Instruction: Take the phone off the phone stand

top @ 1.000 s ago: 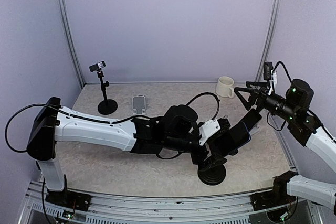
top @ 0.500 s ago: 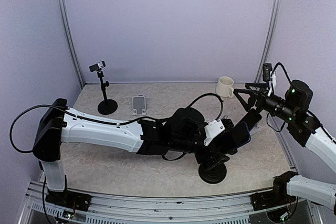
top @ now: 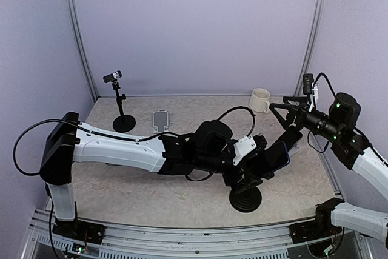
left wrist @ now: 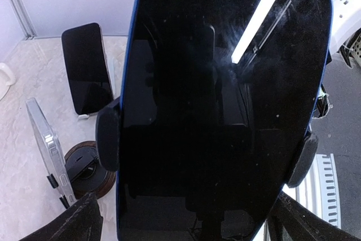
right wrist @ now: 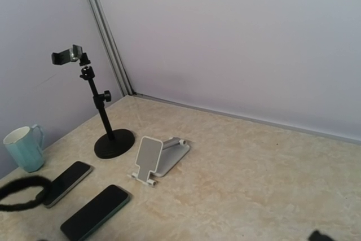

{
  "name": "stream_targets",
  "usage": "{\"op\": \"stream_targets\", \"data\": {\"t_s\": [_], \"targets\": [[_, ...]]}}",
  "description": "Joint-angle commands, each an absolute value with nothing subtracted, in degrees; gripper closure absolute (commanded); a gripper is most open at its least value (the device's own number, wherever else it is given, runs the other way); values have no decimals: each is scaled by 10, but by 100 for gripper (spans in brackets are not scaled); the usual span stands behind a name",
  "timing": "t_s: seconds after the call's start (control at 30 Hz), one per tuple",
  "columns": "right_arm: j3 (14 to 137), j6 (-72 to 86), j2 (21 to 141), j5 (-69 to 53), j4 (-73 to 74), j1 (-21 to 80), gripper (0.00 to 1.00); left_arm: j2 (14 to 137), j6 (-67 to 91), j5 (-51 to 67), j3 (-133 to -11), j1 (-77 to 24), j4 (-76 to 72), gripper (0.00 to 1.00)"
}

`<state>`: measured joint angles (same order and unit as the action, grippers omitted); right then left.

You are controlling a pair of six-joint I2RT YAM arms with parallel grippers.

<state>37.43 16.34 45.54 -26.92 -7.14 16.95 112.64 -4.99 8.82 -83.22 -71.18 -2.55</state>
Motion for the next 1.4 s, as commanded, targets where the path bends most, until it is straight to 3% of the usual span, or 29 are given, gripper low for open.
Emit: {"op": "stream_targets", "data": {"t_s": [0.0, 0.2, 0.4, 0.6, 1.03, 1.37], "targets": [[370, 161, 456, -274, -80, 161, 1, 1145, -63, 106, -857, -714, -28, 2], [370, 162, 457, -276, -82, 159, 1, 1153, -67, 100, -867, -715, -24, 11], [370, 161, 456, -278, -78, 158, 1, 1119, -52, 78, -826, -711, -54, 33], [372, 167, 463, -286, -86, 158, 1, 1076, -33, 18, -780, -708, -89, 45], [394, 190, 514, -355, -103, 158, 8, 1002, 5, -102, -699, -676, -108, 53], [401, 226, 523, -450, -52, 158, 12, 1005, 29, -131, -699, -662, -107, 55]]}}
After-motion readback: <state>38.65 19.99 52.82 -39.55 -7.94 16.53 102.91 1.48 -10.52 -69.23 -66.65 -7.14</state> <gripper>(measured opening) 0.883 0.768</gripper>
